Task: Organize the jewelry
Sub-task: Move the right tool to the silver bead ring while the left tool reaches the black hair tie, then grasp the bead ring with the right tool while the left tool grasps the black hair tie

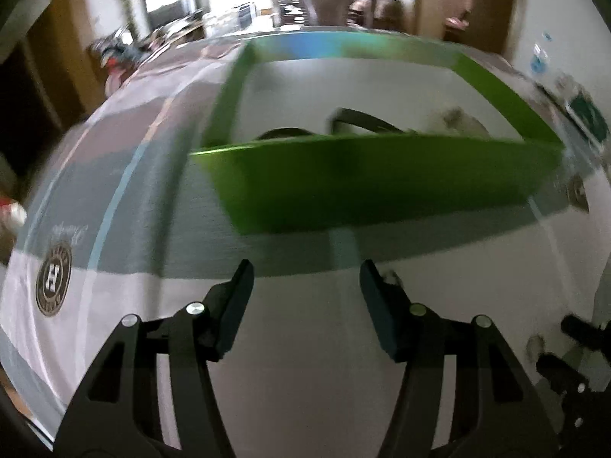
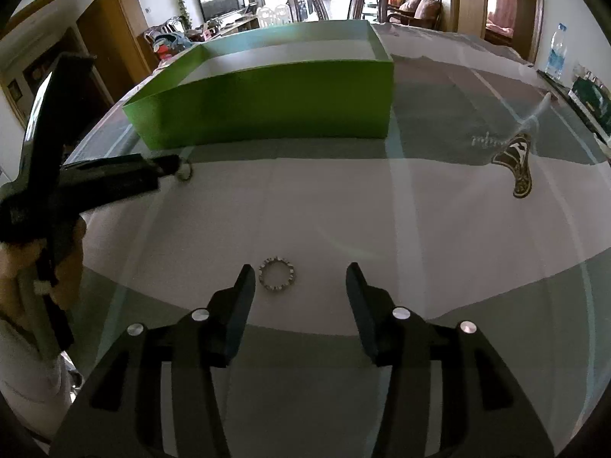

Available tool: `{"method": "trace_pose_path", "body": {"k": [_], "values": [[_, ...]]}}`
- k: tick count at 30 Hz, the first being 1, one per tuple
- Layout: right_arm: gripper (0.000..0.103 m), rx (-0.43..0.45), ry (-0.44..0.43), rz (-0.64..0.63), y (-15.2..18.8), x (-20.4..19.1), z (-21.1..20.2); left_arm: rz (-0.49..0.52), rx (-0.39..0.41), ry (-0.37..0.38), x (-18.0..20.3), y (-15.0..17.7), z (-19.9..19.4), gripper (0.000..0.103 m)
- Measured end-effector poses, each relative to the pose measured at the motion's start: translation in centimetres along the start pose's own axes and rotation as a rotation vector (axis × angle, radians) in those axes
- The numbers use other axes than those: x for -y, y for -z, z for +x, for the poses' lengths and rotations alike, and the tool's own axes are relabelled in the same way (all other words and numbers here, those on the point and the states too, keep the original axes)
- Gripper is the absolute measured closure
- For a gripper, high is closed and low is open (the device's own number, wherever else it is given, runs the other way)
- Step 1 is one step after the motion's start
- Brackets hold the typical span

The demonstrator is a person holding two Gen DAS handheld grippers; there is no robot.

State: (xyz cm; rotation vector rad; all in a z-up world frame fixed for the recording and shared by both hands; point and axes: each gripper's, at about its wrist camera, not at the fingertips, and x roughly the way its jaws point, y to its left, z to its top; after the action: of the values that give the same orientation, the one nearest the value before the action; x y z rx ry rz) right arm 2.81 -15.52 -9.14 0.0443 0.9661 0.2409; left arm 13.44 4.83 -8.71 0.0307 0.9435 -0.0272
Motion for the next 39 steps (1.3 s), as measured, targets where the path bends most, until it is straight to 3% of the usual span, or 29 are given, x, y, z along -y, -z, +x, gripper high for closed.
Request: {"method": "trace_pose_path", "body": {"k": [10,12,14,26,30,33,36,39], "values": [[0.053,0.009,0.036,-0.098,0.9,-2.6,0.3,-0.038,-0.004,0.075,-1.2,-0.1,-0.6,0.043],[0.072,0.022,0.046,-0.113,0.9,-2.9,0.3,-0.045,-0.011,0.078,-1.1,0.0,-0.3,0.043],[0.079,0.026,0.042,-0.111,0.8,-2.8,0.4,-0.053,-0.018,0.085,-1.2,0.3,-0.4,0.042],[0.079,0.043,0.061,-0.117,0.3,-2.9,0.4,-0.063,-0.031,0.089,-1.3,2.4,-1.4,0.038],[0.079,0.046,0.064,-0.116,0.2,-3.0,0.4,-0.017,-0.009,0.044,0.0,2.9,-1.2,0.039],[0.079,0.049,0.064,-0.115,0.2,-3.0,0.4,0.019,0.023,0.015,0.9,3.3,-1.2,0.056],[0.079,0.051,0.067,-0.115,0.2,-3.1,0.4,0.034,0.037,0.032,1.3,3.7,-1.6,0.081],[0.079,0.055,0.069,-0.117,0.3,-3.1,0.4,0.033,0.039,0.043,1.3,3.8,-1.8,0.086]]}}
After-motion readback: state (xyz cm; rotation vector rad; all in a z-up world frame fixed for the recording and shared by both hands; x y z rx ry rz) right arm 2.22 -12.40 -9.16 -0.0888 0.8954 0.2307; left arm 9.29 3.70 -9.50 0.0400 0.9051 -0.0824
